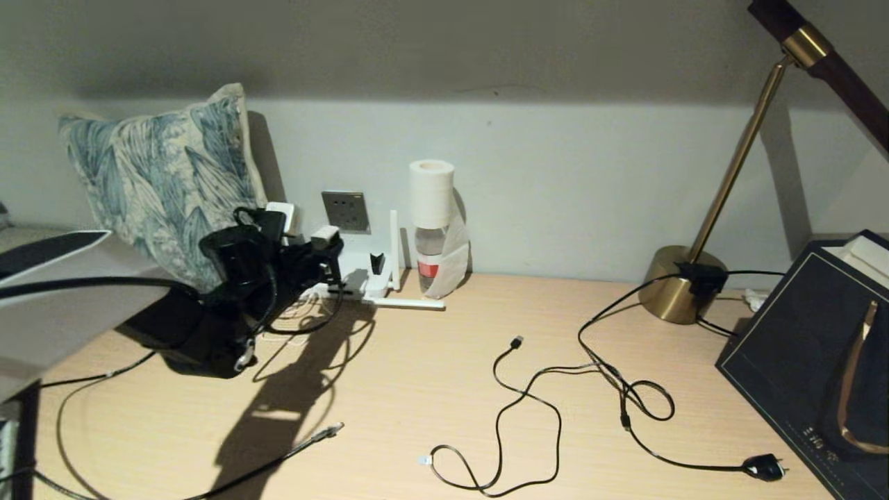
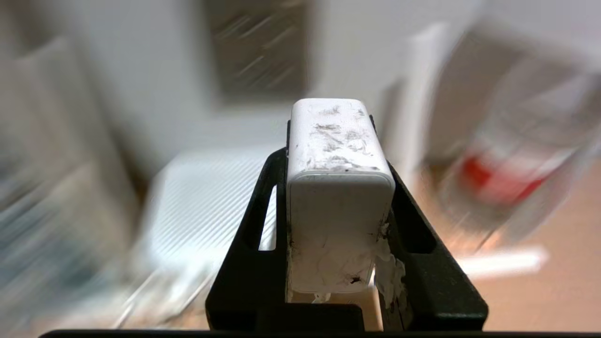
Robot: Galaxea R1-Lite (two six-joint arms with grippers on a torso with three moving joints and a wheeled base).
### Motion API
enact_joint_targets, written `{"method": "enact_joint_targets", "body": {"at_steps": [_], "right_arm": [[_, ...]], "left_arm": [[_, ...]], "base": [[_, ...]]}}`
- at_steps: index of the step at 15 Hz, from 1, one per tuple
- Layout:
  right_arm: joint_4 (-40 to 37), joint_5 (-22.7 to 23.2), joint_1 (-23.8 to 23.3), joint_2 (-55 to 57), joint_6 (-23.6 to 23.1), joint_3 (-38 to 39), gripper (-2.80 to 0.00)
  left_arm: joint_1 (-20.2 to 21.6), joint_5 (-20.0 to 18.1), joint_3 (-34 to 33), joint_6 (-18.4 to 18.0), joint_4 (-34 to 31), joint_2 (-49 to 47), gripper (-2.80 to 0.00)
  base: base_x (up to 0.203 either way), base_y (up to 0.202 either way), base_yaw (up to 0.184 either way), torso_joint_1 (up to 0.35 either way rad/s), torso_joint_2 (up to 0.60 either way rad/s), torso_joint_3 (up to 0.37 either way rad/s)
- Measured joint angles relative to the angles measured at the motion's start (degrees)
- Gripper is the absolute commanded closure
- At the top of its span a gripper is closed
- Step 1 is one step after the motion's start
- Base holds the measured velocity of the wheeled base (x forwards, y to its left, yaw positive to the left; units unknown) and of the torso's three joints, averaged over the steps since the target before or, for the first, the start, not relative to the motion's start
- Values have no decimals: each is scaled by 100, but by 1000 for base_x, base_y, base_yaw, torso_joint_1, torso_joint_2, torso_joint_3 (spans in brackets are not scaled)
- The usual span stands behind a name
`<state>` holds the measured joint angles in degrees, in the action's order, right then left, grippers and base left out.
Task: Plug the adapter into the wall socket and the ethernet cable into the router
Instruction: Plug plug into socket
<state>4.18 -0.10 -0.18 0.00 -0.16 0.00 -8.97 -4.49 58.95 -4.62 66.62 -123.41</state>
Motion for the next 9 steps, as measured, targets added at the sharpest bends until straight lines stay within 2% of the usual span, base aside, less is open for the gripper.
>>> {"method": "enact_joint_targets", "body": {"at_steps": [2, 4, 7, 9], "right_arm": [[2, 1, -2, 0, 0, 0, 0], [-2, 0, 4, 0, 0, 0, 0], [-2, 2, 0, 0, 2, 0, 0], [-2, 0, 5, 0, 0, 0, 0]], "left_arm": [[49, -42, -663, -1, -597, 725, 0], [156, -63, -981, -3, -1861, 1396, 0], [255, -67, -876, -1, -4265, 1972, 0], [304, -26, -705, -12, -5348, 1941, 0]], "base": [[0, 0, 0, 0, 0, 0], [0, 0, 0, 0, 0, 0], [0, 0, 0, 0, 0, 0], [0, 0, 0, 0, 0, 0]]}}
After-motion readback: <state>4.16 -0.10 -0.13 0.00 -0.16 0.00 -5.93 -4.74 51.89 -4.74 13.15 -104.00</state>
